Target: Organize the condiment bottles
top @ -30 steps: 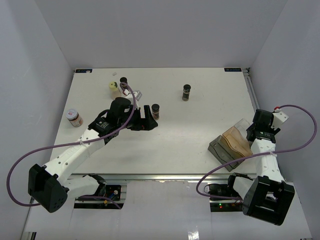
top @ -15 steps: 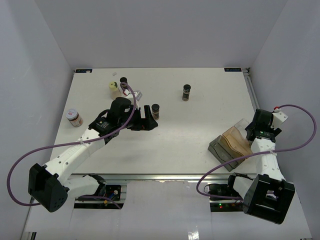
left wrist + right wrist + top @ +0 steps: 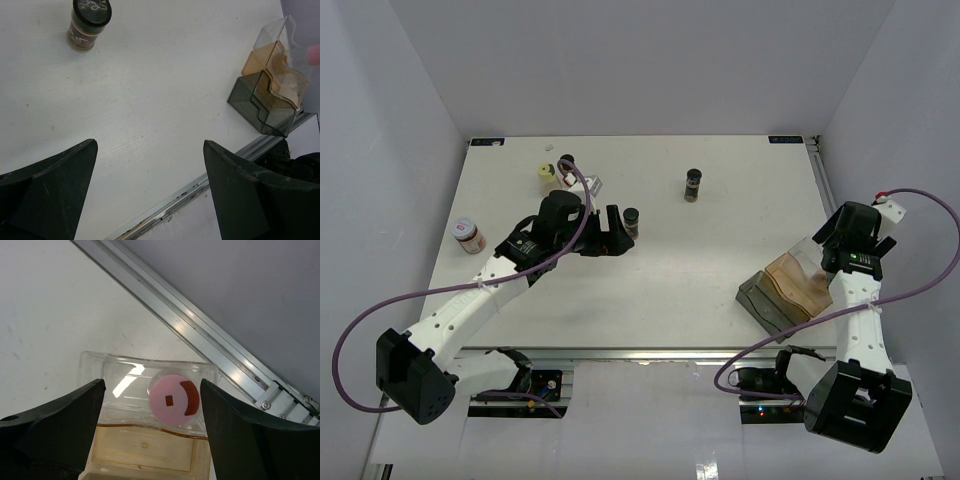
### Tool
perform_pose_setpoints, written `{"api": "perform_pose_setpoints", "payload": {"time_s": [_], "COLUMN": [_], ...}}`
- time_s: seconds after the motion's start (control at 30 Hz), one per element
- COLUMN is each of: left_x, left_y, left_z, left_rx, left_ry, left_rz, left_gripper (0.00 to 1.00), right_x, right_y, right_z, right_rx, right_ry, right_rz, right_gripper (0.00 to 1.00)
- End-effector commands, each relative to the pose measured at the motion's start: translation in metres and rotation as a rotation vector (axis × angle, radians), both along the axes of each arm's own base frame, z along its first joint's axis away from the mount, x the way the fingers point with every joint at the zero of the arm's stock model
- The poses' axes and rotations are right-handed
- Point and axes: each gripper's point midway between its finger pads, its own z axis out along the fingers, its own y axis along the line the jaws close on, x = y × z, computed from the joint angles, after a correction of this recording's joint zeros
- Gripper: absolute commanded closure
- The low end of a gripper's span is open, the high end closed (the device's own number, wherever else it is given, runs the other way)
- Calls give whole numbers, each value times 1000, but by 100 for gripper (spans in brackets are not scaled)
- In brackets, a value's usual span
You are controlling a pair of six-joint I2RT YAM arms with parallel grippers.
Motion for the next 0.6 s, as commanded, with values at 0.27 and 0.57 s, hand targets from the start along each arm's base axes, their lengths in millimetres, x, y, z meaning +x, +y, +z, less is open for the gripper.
{"api": "perform_pose_setpoints", "payload": {"time_s": [0.27,0.57], "left_x": [21,15], "left_y": [20,24], "left_z": [31,19], "left_rx": [35,36], "left_ry": [-140,-143], "left_rz": [119,117], "left_gripper": [2,2], "right_x": [87,157], "right_y": [92,251], "right_z": [84,110], "right_rx": [-18,-1], "right_ry": [-122,-204], "right_rz": [443,983], "right_gripper": [11,8]}}
